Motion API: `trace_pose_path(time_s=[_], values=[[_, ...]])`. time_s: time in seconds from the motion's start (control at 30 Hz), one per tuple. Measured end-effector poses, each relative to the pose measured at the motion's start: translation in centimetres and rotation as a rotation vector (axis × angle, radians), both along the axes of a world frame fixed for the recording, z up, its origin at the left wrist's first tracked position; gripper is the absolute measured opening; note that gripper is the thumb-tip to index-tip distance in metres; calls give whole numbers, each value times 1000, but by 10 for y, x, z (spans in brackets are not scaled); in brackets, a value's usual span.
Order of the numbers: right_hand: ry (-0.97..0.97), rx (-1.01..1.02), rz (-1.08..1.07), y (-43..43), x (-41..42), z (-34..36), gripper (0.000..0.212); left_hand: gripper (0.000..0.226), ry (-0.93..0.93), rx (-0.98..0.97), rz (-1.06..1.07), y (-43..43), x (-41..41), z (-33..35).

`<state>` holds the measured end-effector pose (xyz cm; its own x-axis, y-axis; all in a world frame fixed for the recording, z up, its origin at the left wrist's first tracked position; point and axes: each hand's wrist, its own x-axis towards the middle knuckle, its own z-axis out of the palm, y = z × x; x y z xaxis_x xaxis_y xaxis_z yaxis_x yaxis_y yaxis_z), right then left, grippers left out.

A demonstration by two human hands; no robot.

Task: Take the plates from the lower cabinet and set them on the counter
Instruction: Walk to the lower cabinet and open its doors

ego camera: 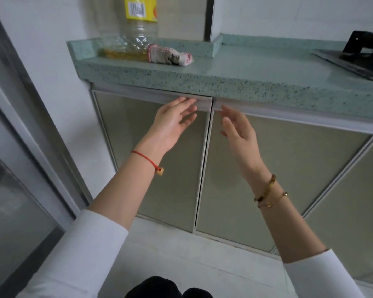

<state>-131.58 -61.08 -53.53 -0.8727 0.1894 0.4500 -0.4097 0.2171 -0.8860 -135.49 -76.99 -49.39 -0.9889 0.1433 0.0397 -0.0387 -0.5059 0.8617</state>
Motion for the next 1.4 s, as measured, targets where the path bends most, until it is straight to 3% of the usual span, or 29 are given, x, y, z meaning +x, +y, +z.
trace_pose_path(time_s=[0.13, 0.3, 0.5, 0.63, 0.77, 0.83, 0.97, 1.13, 1.4], values=[[57, 7, 24, -4, 10, -5, 32, 43, 31, 72, -55, -22, 19, -11], [176, 115, 266, -31, 29, -2, 43, 32, 113, 143, -120, -60, 53, -25], [377, 294, 487, -86, 43, 5, 38, 33, 190, 142, -144, -100, 93, -35], [416, 264, 594, -117, 52, 6, 37, 33, 205, 193, -121, -127, 117, -40], [423, 356, 669, -156, 60, 11, 35, 31, 245, 100, 57, -165, 143, -47], [458, 366, 688, -177, 63, 14, 33, 36, 290, -83, 247, -180, 156, -51], [525, 351, 712, -224, 65, 20, 28, 40, 451, -556, 819, -193, 179, -64], [516, 405, 698, -278, 69, 23, 32, 54, 419, -827, 1170, -211, 190, -75], [522, 550, 721, -330, 61, 20, 46, 51, 353, -787, 1302, -243, 190, -76]])
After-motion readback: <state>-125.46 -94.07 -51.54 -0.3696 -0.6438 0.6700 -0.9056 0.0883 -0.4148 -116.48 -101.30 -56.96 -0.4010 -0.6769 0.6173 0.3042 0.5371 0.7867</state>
